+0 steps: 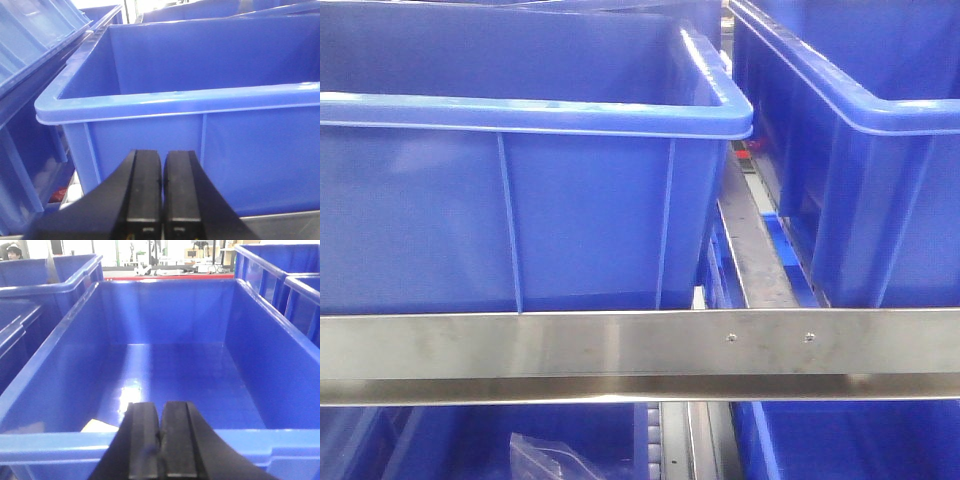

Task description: Place yellow foam block on left shelf second layer

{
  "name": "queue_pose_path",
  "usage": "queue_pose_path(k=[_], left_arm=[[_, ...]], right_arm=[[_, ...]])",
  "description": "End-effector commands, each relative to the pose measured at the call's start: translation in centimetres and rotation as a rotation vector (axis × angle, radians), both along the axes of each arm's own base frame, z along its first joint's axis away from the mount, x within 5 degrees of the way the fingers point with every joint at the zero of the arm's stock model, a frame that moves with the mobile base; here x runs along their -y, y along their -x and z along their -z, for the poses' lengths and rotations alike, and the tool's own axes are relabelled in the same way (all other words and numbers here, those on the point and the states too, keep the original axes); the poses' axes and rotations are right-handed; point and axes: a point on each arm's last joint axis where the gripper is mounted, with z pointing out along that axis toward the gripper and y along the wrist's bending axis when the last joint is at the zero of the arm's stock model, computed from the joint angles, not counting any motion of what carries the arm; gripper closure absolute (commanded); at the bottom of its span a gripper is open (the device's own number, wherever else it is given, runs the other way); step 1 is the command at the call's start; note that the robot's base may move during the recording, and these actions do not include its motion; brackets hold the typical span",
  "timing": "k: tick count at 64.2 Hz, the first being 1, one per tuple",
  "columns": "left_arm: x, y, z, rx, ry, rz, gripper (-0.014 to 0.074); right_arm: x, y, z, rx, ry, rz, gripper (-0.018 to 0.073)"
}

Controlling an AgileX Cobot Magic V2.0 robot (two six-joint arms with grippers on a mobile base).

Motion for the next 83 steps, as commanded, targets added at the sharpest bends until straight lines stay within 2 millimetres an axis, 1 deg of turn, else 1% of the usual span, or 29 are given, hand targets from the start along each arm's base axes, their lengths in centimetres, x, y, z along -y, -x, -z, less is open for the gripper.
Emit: queue_pose_path(k=[1,16,23,28,37,50,54,56,62,83], left_arm=[[0.1,0.1,0.0,0.074,0.012,0.012,0.046],[0.1,0.1,0.0,0.074,0.012,0.012,0.046],[0.1,0.1,0.0,0.074,0.012,0.012,0.046],[0.1,0.1,0.0,0.074,0.012,0.012,0.046],[0.1,0.1,0.0,0.074,0.012,0.012,0.046],[0.1,0.1,0.0,0.074,0.012,0.012,0.046],[0.1,0.1,0.0,0.074,0.012,0.012,0.046],[0.1,0.1,0.0,0.074,0.012,0.012,0.046],[0.1,0.1,0.0,0.074,0.012,0.012,0.046],[0.1,0.1,0.0,0.072,0.012,0.012,0.046]], right_arm=[[0.0,0.0,-1.7,0.115,0.021,0.004,0.0504],[0.0,0.0,-1.7,0.115,0.021,0.004,0.0504],[0.0,0.2,-1.2,0.11,0.021,0.004,0.0504],[0.0,0.6,-0.8,0.107,0.022,0.003,0.0504],[0.0,1.9,-0.2,0.116,0.024,0.002,0.0504],[0.0,3.6,2.3,0.159,0.024,0.002,0.0504],[0.0,3.9,3.3,0.166,0.024,0.002,0.0504],[0.0,4.1,3.5,0.147,0.024,0.001,0.0504],[0.0,4.9,3.5,0.179,0.024,0.0,0.0504],[-0.3,4.8,3.5,0.178,0.021,-0.044,0.0504]])
